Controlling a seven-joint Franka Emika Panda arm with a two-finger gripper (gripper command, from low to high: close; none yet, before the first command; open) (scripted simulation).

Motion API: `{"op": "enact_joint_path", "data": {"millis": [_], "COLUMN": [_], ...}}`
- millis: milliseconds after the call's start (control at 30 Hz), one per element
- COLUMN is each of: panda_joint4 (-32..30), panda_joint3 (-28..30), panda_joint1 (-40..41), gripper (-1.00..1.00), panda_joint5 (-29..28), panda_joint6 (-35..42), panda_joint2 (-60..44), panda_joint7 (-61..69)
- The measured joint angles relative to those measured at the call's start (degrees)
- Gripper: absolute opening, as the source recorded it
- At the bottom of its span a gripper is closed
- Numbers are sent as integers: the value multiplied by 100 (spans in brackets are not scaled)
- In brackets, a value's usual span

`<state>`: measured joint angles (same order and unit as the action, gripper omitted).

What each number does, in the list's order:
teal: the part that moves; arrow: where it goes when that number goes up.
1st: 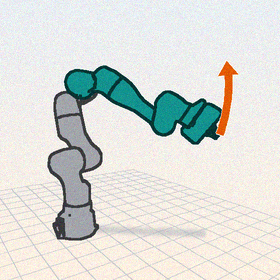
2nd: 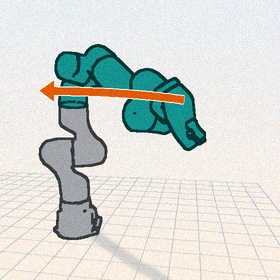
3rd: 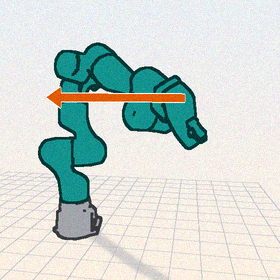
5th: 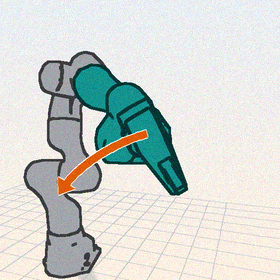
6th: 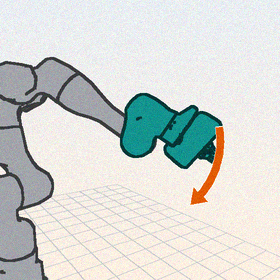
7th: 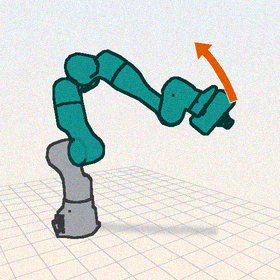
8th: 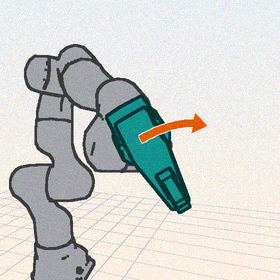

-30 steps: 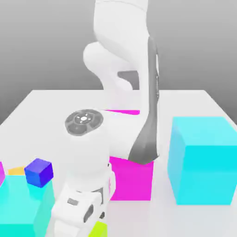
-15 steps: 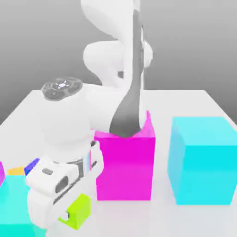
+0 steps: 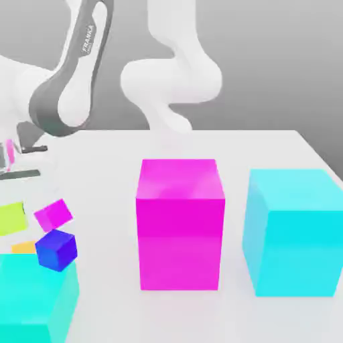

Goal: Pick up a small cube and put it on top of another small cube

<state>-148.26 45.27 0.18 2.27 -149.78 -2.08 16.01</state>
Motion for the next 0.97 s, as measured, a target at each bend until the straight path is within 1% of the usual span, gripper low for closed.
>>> {"op": "enact_joint_path", "data": {"millis": [167, 333, 367, 533, 567, 600, 800, 967], "panda_joint4": [-1, 46, 54, 54, 57, 54, 1, -57], "panda_joint3": [-296, -931, -1036, -1036, -1098, -1047, -441, -260], "panda_joint1": [114, 567, 642, 642, 689, 651, 251, 248], "gripper": [-100, -100, 100, 100, 100, 100, 100, 100], "panda_joint5": [841, 1886, 2057, 2057, 2138, 2067, 900, 67], "panda_joint6": [-395, -787, -844, -844, -881, -859, -448, -78], "panda_joint2": [-500, -1145, -1248, -1248, -1298, -1255, -546, -3], "panda_joint7": [616, 1370, 1493, 1493, 1551, 1501, 659, 60]}}
